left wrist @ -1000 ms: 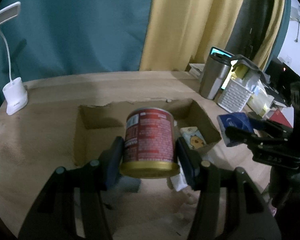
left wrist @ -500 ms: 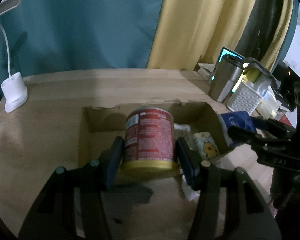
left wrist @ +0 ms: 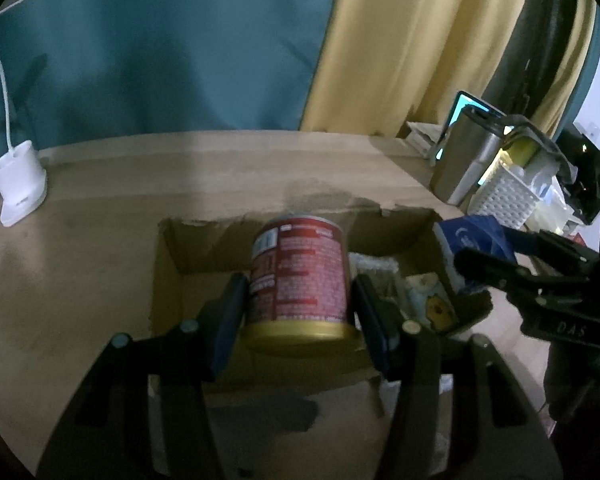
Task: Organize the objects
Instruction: 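Lower the red can into the box with the left gripper while the right gripper releases the blue pack there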
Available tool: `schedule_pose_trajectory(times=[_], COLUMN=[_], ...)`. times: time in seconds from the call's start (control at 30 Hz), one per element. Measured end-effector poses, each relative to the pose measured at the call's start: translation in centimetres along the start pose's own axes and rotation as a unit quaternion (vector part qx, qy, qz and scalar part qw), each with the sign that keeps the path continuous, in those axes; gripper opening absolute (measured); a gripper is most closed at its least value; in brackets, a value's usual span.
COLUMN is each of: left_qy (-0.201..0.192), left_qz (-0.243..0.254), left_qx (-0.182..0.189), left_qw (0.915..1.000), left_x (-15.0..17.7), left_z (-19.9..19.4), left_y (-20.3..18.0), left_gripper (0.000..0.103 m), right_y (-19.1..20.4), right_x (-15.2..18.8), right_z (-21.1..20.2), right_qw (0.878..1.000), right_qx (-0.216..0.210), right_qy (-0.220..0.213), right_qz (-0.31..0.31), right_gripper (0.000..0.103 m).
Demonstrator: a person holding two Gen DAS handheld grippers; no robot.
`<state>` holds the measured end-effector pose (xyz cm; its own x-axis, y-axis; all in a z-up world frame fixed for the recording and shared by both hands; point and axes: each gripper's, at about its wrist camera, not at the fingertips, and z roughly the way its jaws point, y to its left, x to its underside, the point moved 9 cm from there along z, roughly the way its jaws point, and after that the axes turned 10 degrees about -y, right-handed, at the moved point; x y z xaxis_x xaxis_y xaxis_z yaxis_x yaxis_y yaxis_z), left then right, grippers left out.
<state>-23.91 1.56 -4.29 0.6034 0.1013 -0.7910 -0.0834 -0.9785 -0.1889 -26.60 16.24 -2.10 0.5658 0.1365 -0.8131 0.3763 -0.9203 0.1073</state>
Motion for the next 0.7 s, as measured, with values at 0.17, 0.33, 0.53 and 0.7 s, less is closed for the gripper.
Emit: schedule_pose_trajectory(times=[0.17, 0.33, 0.53, 0.7], left_qy=[0.006, 0.011, 0.019, 0.028], left_qz=[-0.003, -0.005, -0.008, -0.012], left_qx=[0.001, 0.001, 0.001, 0.000], left_qw=[1.0000, 0.9999, 0.9998, 0.9995], left_x=[0.0, 0.0, 0.1, 0.4], left_z=[0.8, 1.7, 2.6, 3.4], left_y=[0.2, 0.2, 0.3, 0.3], left_gripper=[0.055, 0.055, 0.055, 0.055], right_y=[0.1, 0.0, 0.1, 0.1], right_x=[-0.2, -0.3, -0.5, -0.7], right_z=[0.9, 1.6, 2.5, 3.2], right_qw=[1.000, 1.000, 1.000, 1.000], right_qx=[-0.004, -0.005, -0.009, -0.013], right_qy=[0.004, 0.008, 0.011, 0.014], right_qz=[-0.001, 0.000, -0.001, -0.002], right_gripper=[0.072, 0.072, 0.072, 0.072])
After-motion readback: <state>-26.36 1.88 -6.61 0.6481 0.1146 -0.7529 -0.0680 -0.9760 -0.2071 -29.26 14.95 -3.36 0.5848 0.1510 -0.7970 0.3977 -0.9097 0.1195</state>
